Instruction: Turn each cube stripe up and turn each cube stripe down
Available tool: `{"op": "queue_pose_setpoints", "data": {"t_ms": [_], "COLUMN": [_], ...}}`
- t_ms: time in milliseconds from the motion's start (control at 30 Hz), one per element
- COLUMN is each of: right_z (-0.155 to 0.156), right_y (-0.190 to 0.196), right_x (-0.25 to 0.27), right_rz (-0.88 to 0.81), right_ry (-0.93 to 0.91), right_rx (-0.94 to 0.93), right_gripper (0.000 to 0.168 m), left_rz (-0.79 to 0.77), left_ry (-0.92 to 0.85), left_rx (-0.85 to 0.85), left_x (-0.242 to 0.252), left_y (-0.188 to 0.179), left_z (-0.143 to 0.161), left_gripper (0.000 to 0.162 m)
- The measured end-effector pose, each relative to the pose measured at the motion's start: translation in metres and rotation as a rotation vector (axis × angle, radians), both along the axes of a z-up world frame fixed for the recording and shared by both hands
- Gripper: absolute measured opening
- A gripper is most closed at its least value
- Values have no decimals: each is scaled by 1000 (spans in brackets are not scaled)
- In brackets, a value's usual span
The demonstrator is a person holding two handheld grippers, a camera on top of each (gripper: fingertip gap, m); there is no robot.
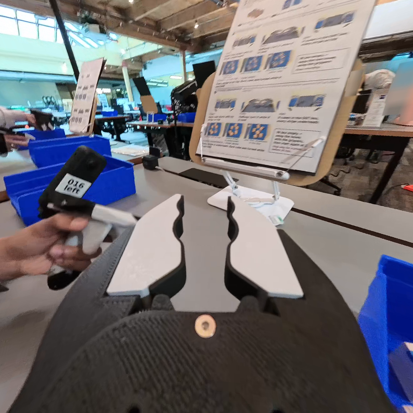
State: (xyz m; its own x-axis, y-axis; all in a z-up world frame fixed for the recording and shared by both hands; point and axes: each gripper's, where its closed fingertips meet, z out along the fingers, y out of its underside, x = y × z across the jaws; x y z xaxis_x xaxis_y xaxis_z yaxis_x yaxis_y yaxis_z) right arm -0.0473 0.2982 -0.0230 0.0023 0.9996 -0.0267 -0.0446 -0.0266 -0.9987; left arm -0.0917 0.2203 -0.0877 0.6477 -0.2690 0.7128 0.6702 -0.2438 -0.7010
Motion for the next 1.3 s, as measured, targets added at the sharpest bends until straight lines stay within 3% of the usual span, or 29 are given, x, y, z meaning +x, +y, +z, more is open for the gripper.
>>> {"op": "queue_pose_setpoints", "data": {"t_ms": [267,467,667,767,900,1300], "right_z": [-13,-19,-21,-24,-27,-33], "right_y": [10,5,9,12,12,-5], "right_x": [18,37,52,54,52,30], "right_rz": [-53,-129,-172,-183,-174,-83], "right_ry": [0,-29,-30,-34,-43,-71], "right_rx": [-81,15,11,5,-9,-7], "right_gripper": [38,38,38,38,39,40], "left_rz": [-81,-119,-161,-152,-138,-53], "left_ry": [631,814,824,802,791,496], "left_rx": [-301,-402,-425,-421,-414,-327], "left_x": [60,91,94,91,84,36], "left_y": [31,49,57,58,56,46], "left_z": [-72,-106,-117,-115,-112,-69], "left_gripper": [64,64,56,44,43,43]}}
